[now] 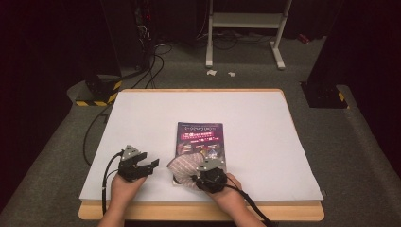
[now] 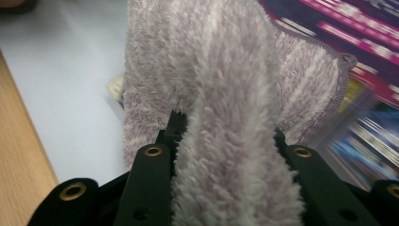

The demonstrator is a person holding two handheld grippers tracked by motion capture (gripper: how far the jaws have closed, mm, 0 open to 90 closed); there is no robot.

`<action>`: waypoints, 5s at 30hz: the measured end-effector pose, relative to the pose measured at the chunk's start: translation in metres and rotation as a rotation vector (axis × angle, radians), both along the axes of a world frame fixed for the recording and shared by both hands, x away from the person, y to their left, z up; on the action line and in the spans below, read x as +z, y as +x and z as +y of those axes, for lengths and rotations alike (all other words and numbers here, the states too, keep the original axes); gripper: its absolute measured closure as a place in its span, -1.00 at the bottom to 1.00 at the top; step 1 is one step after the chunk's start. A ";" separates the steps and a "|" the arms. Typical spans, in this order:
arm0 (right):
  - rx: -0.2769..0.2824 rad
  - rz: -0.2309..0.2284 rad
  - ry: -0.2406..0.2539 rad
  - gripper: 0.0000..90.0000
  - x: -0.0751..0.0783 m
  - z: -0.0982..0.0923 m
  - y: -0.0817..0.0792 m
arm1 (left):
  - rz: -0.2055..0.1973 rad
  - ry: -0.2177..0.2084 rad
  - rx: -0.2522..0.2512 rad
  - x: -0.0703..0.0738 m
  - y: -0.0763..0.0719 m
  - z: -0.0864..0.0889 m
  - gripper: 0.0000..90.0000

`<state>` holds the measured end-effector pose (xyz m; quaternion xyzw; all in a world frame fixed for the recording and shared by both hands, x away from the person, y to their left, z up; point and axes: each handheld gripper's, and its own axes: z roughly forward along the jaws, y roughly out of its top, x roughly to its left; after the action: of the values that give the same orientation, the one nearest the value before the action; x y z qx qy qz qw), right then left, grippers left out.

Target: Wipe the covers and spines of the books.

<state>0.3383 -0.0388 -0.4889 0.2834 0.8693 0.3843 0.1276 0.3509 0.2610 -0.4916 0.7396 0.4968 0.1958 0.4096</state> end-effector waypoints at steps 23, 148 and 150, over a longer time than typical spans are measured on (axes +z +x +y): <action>-0.201 -0.010 -0.023 0.48 0.002 -0.068 -0.010 | -0.003 0.007 0.002 0.000 0.003 0.004 -0.20; -0.345 -0.053 -0.027 0.41 0.000 -0.081 0.049 | 0.007 0.010 -0.074 -0.006 0.002 -0.004 -0.32; -0.344 -0.050 -0.031 0.43 0.001 -0.078 0.050 | 0.007 0.011 -0.073 -0.006 0.002 -0.004 -0.32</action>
<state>0.3886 -0.1172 -0.4877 0.4163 0.8104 0.3502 0.2175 0.3533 0.2568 -0.4975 0.7602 0.4697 0.1809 0.4108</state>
